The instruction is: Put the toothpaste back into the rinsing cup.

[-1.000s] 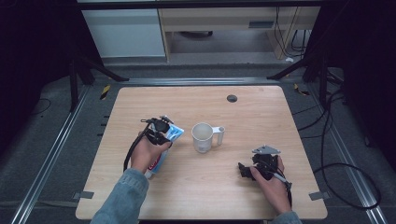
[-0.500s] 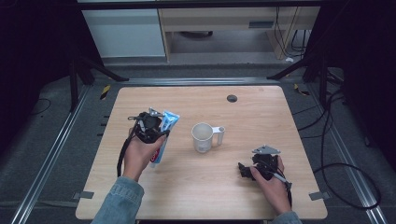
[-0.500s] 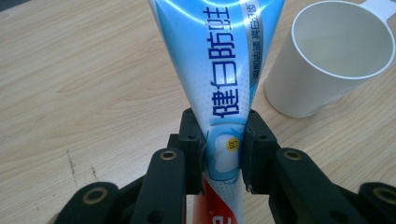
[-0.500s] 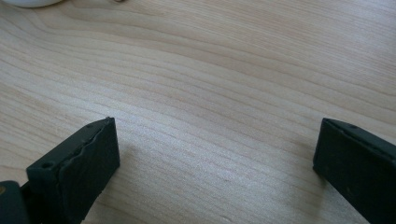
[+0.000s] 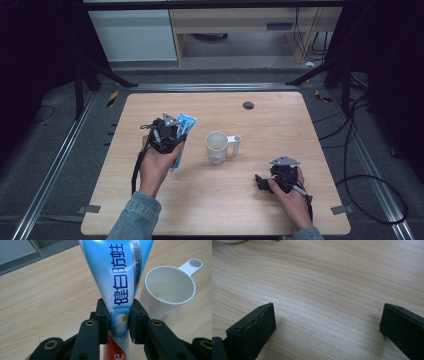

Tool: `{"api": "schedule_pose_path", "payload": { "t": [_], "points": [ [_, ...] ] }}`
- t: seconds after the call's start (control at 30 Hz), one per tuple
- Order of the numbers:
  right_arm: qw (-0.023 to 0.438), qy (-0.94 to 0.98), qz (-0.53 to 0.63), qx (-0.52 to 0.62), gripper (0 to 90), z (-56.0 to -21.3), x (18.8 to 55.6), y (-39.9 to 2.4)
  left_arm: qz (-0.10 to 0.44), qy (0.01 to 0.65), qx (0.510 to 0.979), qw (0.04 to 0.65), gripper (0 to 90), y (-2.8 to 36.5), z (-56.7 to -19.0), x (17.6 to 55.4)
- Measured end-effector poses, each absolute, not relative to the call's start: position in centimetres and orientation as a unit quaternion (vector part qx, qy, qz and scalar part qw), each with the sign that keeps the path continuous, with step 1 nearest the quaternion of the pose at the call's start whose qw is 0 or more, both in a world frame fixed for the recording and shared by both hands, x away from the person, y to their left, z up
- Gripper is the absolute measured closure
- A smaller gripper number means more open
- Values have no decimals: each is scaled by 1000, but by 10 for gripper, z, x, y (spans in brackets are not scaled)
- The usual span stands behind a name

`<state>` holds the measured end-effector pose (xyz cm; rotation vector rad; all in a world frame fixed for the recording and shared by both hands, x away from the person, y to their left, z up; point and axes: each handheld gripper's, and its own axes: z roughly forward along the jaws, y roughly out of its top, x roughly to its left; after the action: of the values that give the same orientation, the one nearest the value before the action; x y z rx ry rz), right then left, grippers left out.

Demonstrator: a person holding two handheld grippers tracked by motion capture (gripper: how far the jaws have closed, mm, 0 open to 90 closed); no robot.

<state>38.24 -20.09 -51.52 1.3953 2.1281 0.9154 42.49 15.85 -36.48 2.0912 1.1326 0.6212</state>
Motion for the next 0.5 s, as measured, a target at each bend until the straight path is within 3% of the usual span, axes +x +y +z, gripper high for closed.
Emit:
{"api": "schedule_pose_path", "payload": {
  "t": [0.5],
  "points": [
    [216,769,331,503,6,-515,382,-201,248,407,804,356,723,135,-354,415]
  ]
}}
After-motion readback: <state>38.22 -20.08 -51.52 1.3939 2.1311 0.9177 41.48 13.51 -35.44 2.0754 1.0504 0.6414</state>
